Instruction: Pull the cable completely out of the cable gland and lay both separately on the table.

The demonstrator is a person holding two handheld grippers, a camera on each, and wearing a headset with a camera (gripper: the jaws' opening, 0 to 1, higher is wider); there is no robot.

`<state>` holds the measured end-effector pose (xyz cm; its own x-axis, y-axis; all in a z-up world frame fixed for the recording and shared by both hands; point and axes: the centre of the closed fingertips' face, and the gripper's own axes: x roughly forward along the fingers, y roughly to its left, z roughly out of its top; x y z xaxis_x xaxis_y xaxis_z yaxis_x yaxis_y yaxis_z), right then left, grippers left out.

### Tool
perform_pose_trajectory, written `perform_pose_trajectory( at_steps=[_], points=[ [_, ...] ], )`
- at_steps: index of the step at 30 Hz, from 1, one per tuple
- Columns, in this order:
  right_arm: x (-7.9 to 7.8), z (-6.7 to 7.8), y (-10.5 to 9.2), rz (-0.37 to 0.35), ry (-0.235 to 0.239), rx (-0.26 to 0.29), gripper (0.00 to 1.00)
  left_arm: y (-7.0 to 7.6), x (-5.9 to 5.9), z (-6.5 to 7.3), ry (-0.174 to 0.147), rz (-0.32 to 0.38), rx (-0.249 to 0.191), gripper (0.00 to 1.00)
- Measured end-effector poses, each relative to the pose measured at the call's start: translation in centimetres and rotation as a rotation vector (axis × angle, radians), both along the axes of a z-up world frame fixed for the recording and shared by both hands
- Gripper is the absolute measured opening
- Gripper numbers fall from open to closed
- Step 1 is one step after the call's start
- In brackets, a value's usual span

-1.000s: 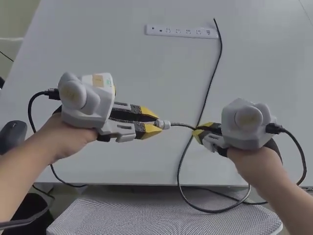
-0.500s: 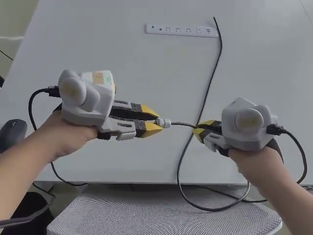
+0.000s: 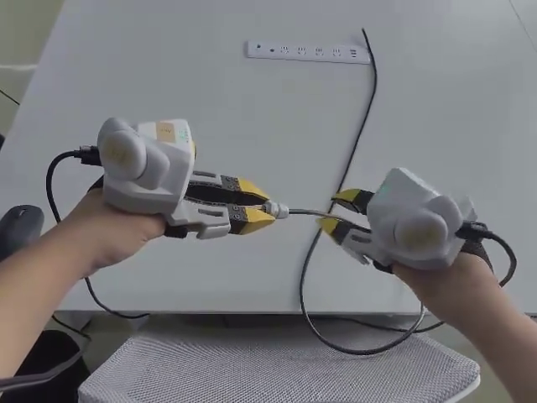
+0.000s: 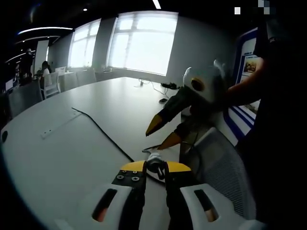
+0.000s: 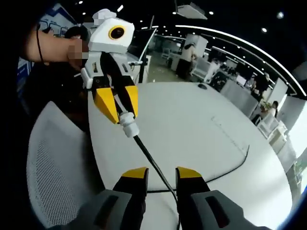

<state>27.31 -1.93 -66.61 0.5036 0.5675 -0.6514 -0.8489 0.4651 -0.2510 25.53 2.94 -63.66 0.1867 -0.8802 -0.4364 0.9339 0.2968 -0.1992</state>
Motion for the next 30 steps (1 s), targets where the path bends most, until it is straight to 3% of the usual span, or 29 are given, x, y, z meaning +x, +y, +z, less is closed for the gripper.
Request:
perform_pose_trajectory(
  at_steps=[5, 12, 18, 30],
  points=[
    [-1.2, 0.2, 2.8, 0.138, -0.054, -0.033, 0.17, 0.0, 0.0, 0.0, 0.000, 0.000, 0.001, 0.15],
    [-0.9, -0.4, 4.1, 0.165, -0.057, -0.032, 0.12, -0.2, 0.1, 0.1, 0.000, -0.006, -0.003, 0.15],
    [-0.4, -0.3, 4.0, 0.172, -0.070, -0.039, 0.02, -0.2, 0.2, 0.2, 0.002, -0.005, -0.010, 0.15],
    [-0.3, -0.6, 3.8, 0.133, -0.015, -0.010, 0.01, -0.4, 0.4, 0.1, 0.004, -0.015, -0.011, 0.15]
  ],
)
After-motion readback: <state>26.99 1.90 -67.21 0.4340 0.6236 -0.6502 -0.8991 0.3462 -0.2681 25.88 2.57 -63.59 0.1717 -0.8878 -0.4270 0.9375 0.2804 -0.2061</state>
